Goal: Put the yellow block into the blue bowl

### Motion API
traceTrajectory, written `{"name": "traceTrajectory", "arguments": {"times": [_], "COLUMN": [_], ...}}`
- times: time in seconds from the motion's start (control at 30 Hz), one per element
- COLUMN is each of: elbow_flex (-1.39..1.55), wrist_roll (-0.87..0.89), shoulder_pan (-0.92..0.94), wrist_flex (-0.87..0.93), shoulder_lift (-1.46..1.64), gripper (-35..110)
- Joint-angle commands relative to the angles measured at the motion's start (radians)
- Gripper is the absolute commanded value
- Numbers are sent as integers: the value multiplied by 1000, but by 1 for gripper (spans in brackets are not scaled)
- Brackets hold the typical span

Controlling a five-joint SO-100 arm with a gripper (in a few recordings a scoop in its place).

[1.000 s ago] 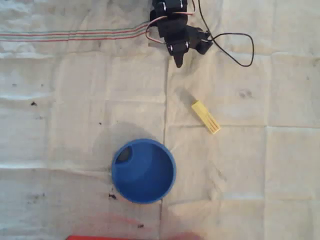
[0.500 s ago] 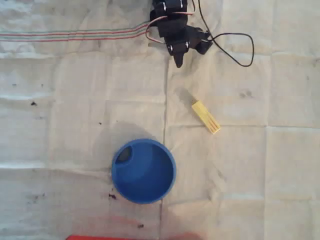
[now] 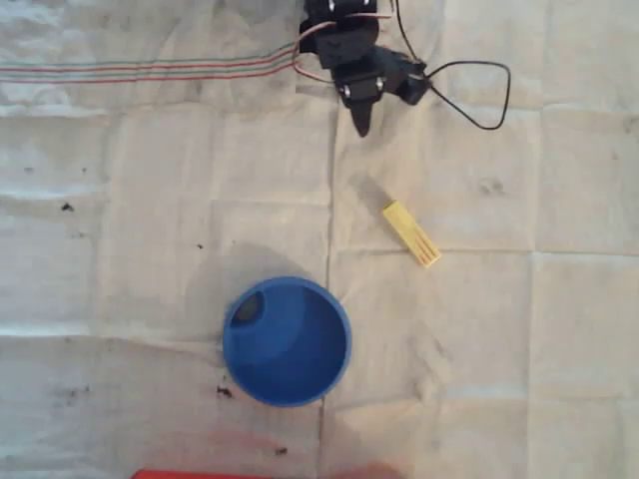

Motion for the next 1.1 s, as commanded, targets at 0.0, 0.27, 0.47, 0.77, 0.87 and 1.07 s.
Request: {"name": "traceTrajectory", "arguments": {"times": [0.0, 0.27, 0.47, 0.77, 0.87, 1.07], "elbow_flex": [-301, -847, -1203, -1620, -1715, -1815], "wrist_roll": [0, -43, -339, -968, -1227, -1537], "shoulder_pan": [-54, -118, -138, -132, -130, -129], "wrist_flex": [-21, -9, 120, 376, 436, 505], "shoulder_lift": [-279, -873, -1201, -1479, -1552, -1640], "gripper": [1, 1, 1, 1, 1, 1]}}
